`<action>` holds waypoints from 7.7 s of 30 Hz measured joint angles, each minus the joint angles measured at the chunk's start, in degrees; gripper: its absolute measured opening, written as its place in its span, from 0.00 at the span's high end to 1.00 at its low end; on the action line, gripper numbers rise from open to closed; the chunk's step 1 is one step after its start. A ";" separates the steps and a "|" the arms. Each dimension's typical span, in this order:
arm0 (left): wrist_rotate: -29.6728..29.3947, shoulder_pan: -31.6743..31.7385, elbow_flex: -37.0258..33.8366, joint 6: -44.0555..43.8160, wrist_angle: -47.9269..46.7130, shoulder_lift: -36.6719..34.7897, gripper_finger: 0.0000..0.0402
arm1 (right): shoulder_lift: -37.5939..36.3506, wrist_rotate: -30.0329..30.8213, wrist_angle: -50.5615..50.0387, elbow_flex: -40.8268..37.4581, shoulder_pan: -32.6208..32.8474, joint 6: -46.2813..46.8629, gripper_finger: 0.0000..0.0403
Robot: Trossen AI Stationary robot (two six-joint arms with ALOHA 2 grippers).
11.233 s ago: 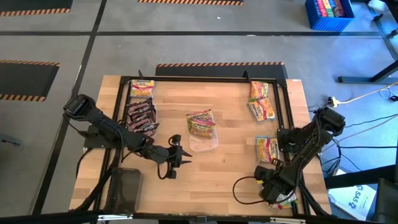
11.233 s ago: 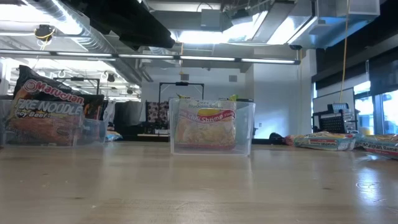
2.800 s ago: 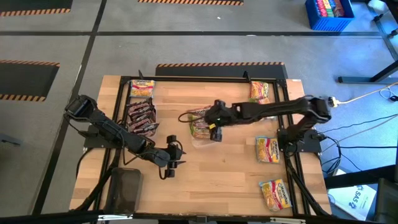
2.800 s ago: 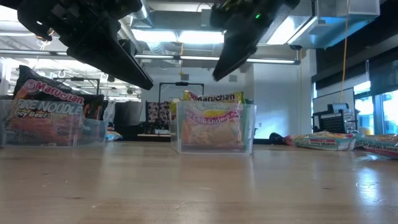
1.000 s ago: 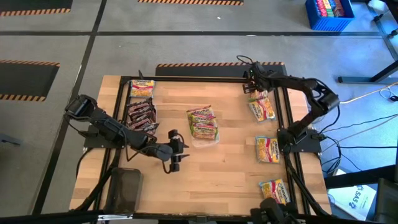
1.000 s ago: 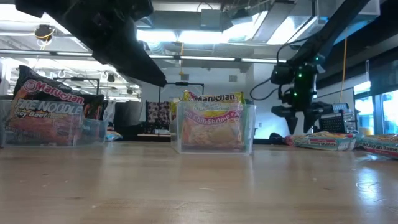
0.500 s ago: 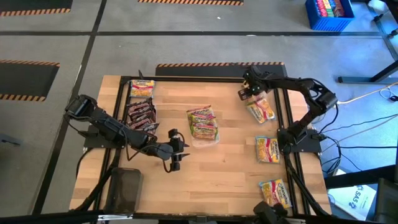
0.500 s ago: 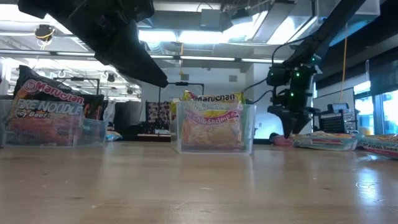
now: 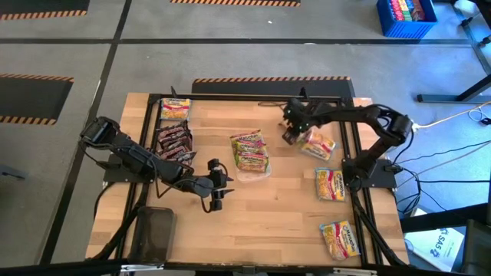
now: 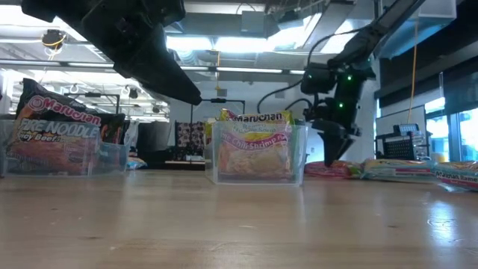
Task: Sort Maruchan noodles
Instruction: Put the green noodle pack into the right transparent bin
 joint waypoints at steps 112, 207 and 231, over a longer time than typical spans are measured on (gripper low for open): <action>18.50 -2.24 16.76 1.00 14.69 28.02 0.59 | 3.02 -15.29 43.62 -12.22 44.70 31.89 0.17; 21.21 -0.78 17.53 -2.61 6.32 28.57 0.60 | 7.23 -10.95 60.25 -10.82 52.10 44.98 0.17; 19.22 -1.68 17.77 -1.38 0.34 25.16 0.60 | 7.01 -7.81 57.27 -10.80 52.02 42.23 0.72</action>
